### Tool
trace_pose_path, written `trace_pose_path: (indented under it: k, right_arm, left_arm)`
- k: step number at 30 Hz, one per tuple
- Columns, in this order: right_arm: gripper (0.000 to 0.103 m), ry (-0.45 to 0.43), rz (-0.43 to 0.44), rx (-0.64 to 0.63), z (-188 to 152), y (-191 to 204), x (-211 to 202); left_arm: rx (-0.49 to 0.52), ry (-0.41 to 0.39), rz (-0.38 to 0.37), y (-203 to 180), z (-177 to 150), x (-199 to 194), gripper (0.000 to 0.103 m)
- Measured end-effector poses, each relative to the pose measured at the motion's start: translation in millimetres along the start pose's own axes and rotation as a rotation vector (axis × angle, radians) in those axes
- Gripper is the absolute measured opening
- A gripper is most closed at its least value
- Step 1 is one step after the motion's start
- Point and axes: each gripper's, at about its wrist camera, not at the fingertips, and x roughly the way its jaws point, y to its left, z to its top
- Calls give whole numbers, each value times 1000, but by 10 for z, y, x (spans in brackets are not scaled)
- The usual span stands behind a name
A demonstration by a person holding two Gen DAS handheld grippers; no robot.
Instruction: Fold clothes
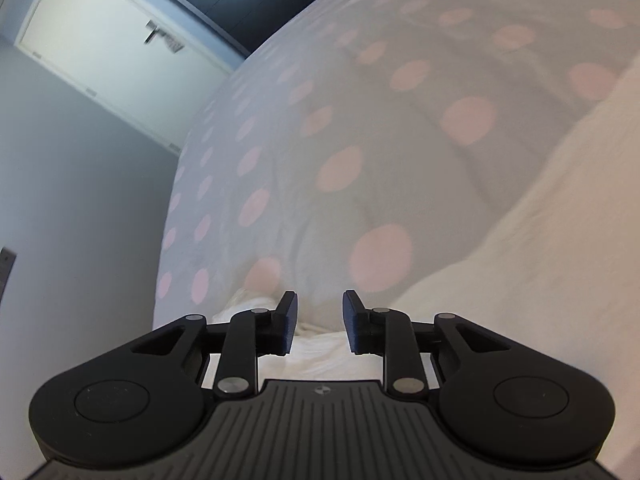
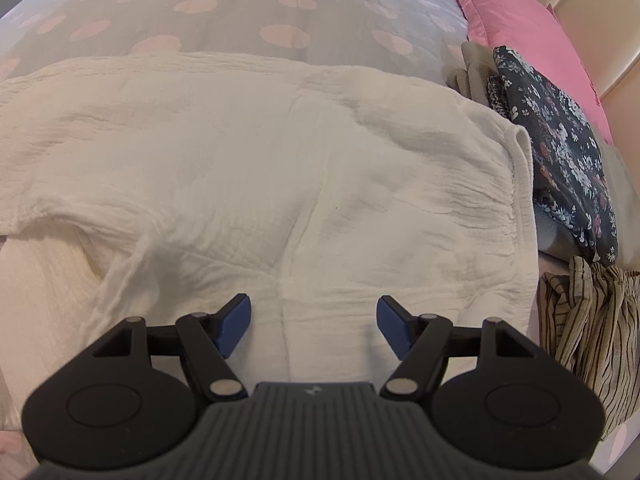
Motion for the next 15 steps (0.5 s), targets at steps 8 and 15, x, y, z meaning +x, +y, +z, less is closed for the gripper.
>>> trace_pose_path:
  k: [8, 15]
  right_arm:
    - [72, -63, 59, 20, -24, -42, -224]
    - [78, -156, 67, 27, -95, -102, -432]
  left_arm:
    - [0, -104, -223, -561, -139, -890, 33]
    - [37, -133, -401, -1303, -342, -1435, 44]
